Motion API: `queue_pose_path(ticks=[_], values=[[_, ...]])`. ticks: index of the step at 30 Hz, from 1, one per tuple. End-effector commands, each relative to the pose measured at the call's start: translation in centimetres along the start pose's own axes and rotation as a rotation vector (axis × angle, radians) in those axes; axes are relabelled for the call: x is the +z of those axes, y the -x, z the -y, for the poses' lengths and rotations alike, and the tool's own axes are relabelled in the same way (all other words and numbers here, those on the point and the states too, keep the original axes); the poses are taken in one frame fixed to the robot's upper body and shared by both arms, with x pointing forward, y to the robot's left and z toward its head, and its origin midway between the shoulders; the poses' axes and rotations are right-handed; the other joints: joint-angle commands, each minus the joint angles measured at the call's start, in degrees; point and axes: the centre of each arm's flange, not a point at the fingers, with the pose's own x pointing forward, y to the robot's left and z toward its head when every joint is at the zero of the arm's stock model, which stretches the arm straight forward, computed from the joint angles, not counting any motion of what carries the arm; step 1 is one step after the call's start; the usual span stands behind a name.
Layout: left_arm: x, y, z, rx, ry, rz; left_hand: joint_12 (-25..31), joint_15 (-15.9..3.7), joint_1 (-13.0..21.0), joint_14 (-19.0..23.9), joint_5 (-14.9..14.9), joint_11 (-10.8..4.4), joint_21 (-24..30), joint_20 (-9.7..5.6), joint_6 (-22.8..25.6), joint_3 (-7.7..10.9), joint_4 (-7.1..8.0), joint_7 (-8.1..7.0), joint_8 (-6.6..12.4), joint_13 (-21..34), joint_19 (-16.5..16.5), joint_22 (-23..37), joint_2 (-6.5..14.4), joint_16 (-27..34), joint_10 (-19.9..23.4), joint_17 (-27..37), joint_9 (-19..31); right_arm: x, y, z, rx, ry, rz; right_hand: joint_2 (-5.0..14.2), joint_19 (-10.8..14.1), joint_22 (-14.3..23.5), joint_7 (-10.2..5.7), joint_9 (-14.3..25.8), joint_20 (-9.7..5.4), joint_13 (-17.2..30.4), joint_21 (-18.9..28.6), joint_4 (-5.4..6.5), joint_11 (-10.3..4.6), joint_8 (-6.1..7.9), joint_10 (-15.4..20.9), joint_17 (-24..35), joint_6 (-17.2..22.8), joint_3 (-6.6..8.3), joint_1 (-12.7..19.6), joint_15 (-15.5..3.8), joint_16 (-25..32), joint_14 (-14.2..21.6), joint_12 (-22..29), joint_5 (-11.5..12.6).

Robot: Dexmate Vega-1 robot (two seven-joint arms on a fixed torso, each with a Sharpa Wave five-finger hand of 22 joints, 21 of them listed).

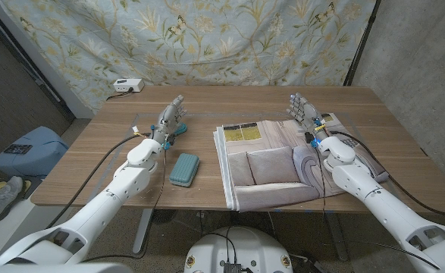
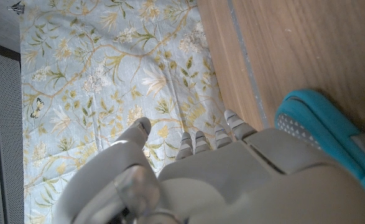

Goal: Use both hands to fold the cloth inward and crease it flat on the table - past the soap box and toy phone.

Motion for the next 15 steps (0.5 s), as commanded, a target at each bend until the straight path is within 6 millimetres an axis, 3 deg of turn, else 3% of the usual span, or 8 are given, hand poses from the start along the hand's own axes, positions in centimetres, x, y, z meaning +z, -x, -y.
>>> queue_pose_path(ticks=[1,15], values=[[-0.09,0.67,0.57,-0.001,-0.015,-0.007,0.33,0.46,0.51,-0.10,0.41,0.04,0.31,0.49,0.28,0.37,-0.04,-0.30,0.28,0.15,0.03,0.15,0.01,0.26,-0.38,0.13,0.25,-0.36,-0.10,0.39,0.005,0.001,-0.015,-0.03,0.48,0.10,-0.06,0.25,0.05,0.31,0.38,-0.18,-0.04,0.29,0.54,0.26,0.42,0.42,0.63,-0.10,0.40,0.55,0.38,0.37],[0.34,1.52,0.92,-0.020,-0.016,-0.022,0.29,0.46,0.69,-0.41,0.51,0.22,0.08,0.51,0.38,0.37,-0.56,-0.18,0.22,0.14,-0.04,0.16,-0.15,0.08,-0.38,0.07,0.25,0.37,-0.25,0.04,0.018,0.039,-0.016,-0.15,0.21,0.10,-0.04,0.25,0.18,0.30,0.31,-0.42,-0.09,0.25,0.33,0.13,0.35,0.48,0.59,-0.09,0.42,0.32,0.34,0.30]])
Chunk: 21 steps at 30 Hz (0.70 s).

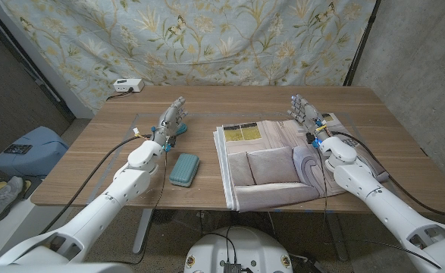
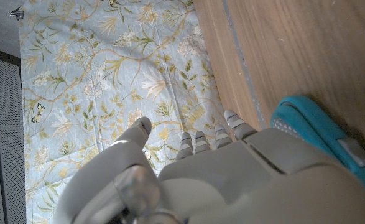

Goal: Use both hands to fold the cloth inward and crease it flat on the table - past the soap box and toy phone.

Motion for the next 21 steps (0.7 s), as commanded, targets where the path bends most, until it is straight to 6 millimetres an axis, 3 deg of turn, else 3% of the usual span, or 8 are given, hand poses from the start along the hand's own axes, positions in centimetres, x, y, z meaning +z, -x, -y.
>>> queue_pose_path(ticks=[1,21], values=[[0.3,0.7,0.4,-0.020,-0.001,-0.014,0.29,0.44,0.73,-0.53,0.31,0.32,0.06,0.57,0.16,0.16,-0.36,0.04,0.21,0.14,-0.07,0.16,-0.11,0.07,-0.38,0.08,0.26,0.7,-0.1,-0.2,0.009,0.032,-0.001,-0.20,0.20,0.10,-0.09,0.26,0.18,0.30,0.31,-0.18,-0.15,0.26,0.34,0.14,0.38,0.25,0.50,-0.10,0.41,0.23,0.35,0.29],[2.2,2.6,1.2,-0.091,-0.027,-0.018,0.07,0.71,1.46,-0.92,0.59,0.30,-0.23,0.50,-0.23,0.37,-1.63,0.25,0.03,0.11,-0.22,0.16,-0.34,-0.03,-0.82,0.01,0.24,1.9,0.0,-1.1,0.025,0.092,0.004,-0.30,-0.08,0.10,-0.09,0.26,0.18,0.29,0.29,-0.51,-0.04,0.23,0.12,-0.01,0.32,0.29,0.45,-0.15,0.51,0.03,0.33,0.23]])
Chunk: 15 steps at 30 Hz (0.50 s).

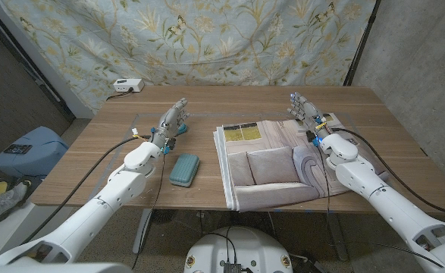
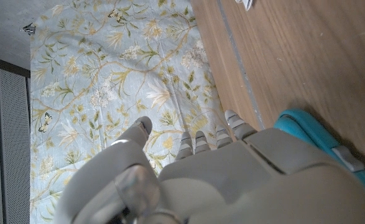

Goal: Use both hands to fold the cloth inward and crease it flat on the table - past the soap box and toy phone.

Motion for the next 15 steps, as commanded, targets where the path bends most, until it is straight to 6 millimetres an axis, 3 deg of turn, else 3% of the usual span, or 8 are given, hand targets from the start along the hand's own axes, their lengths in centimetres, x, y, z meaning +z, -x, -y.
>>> queue_pose_path(ticks=[1,15], values=[[1.4,1.2,0.6,-0.037,-0.014,0.000,0.04,0.10,0.82,-0.33,0.38,0.05,-0.24,0.25,-0.24,0.16,-0.66,0.25,0.03,0.12,0.10,0.17,-0.11,-0.03,-0.61,0.16,0.25,0.4,-0.1,-0.5,0.010,0.027,0.000,-0.29,-0.09,0.11,-0.11,0.28,0.17,0.30,0.28,-0.29,-0.08,0.23,0.11,0.14,0.32,0.07,0.47,-0.14,0.50,0.00,0.34,0.24],[2.4,2.6,1.8,-0.068,-0.104,0.014,0.05,-0.01,1.52,-0.08,0.61,0.49,-0.22,0.14,-0.25,0.46,-1.52,0.71,0.08,0.09,0.53,0.15,0.08,0.12,-0.65,0.17,0.25,0.0,-1.3,-0.7,0.015,0.015,0.017,-0.24,-0.54,0.10,-0.11,0.28,0.12,0.29,0.18,-0.48,-0.15,0.19,-0.38,0.06,0.25,0.11,0.35,0.28,0.48,-0.50,0.22,0.20]])
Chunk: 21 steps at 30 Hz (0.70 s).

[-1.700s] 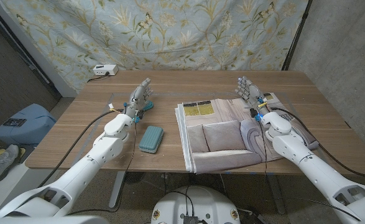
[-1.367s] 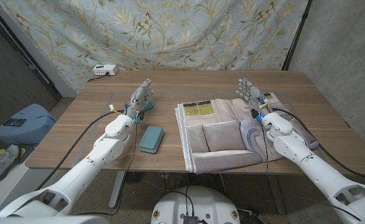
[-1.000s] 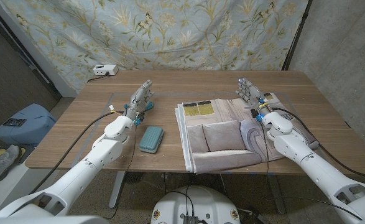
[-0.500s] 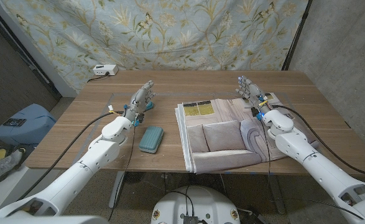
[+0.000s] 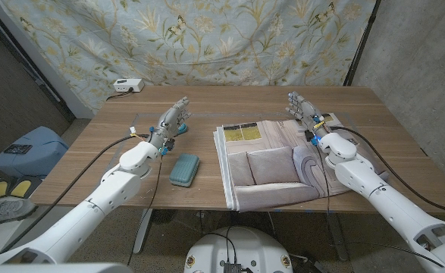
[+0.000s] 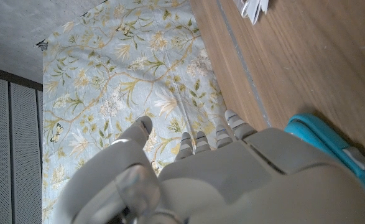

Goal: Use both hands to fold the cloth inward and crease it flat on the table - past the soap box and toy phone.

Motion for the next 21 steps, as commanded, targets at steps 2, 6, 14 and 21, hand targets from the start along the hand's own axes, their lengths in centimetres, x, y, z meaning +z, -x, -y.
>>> queue_pose_path(ticks=[2,6,14,21], values=[[0.5,1.2,1.0,-0.023,-0.056,0.008,0.12,-0.15,1.12,0.03,0.45,-0.04,0.09,-0.05,0.23,0.14,-0.70,0.36,0.19,0.09,0.73,0.15,0.13,0.15,-0.16,0.16,0.25,-0.1,-1.1,-0.2,0.012,-0.002,0.024,-0.24,-0.36,0.11,-0.11,0.29,-0.18,0.30,0.17,-0.51,-0.09,0.19,-0.40,0.05,0.23,0.12,0.32,0.12,0.51,-0.30,0.22,0.20],[0.6,1.5,1.1,-0.019,-0.085,0.008,0.19,-0.19,1.30,0.15,0.50,-0.14,0.08,-0.07,0.30,0.22,-0.91,0.39,0.20,0.09,0.79,0.15,0.13,0.18,0.02,0.15,0.25,0.0,-1.3,-0.3,0.018,0.002,0.026,-0.21,-0.41,0.10,-0.15,0.29,-0.23,0.30,0.18,-0.55,-0.07,0.18,-0.45,0.03,0.21,0.14,0.29,0.11,0.55,-0.32,0.23,0.20],[0.6,2.3,2.3,-0.075,-0.197,-0.023,0.21,-0.32,1.66,0.22,0.59,-0.21,0.05,-0.17,0.61,0.34,-1.32,0.34,0.29,0.07,0.88,0.14,0.13,0.17,0.13,0.15,0.24,0.7,-1.3,-0.4,0.023,0.019,0.030,-0.20,-0.44,0.10,-0.16,0.29,-0.29,0.29,0.22,-0.65,-0.09,0.16,-0.43,-0.01,0.16,0.16,0.25,0.11,0.60,-0.34,0.27,0.19],[0.8,2.9,3.6,-0.133,-0.274,-0.026,0.19,-0.43,1.94,0.23,0.66,-0.43,0.00,-0.28,0.68,0.42,-1.63,0.22,0.28,0.06,0.91,0.13,0.13,0.14,0.12,0.15,0.24,1.2,-1.5,-0.2,0.029,0.035,0.034,-0.21,-0.46,0.10,-0.18,0.29,-0.27,0.29,0.24,-0.75,-0.15,0.17,-0.45,-0.05,0.17,0.18,0.24,0.11,0.65,-0.36,0.30,0.18]])
